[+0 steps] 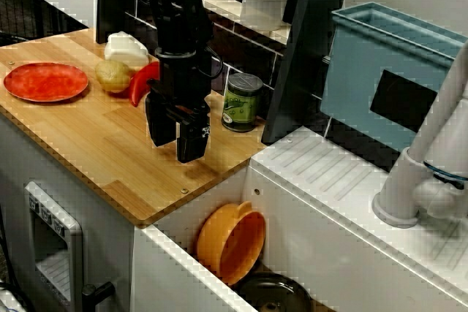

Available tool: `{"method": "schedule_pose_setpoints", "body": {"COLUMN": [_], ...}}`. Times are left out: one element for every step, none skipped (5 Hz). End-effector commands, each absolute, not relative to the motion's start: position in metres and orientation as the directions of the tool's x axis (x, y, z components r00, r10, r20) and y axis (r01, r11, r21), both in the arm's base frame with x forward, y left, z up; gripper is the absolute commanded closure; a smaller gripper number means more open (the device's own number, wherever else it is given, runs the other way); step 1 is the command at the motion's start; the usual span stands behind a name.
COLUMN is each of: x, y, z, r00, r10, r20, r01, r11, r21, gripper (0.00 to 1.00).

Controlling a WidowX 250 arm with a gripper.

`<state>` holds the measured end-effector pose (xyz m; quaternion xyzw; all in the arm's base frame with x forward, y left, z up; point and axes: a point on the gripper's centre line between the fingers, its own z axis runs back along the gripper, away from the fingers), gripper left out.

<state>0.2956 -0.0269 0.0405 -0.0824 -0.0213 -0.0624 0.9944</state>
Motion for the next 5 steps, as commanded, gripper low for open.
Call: {"method": "schedule_pose_setpoints", "body": {"x": [0.296, 0.3, 0.308, 0.309, 0.309], "y": [-0.027, -0.008, 0.019, 0.033, 0.039], "z": [0.041, 0.061, 0.081, 0.101, 0.106], "r00": [0.991, 0.983, 0.977, 0.976, 0.975], "r10": [-0.121, -0.179, -0.203, -0.184, -0.085], "r20": [0.053, 0.039, 0.063, 0.113, 0.204], "r01": [0.128, 0.184, 0.212, 0.209, 0.149], "r11": [0.979, 0.96, 0.941, 0.934, 0.937], "r21": [-0.161, -0.211, -0.262, -0.289, -0.317], "gripper": [0.0, 0.0, 0.0, 0.0, 0.0]}}
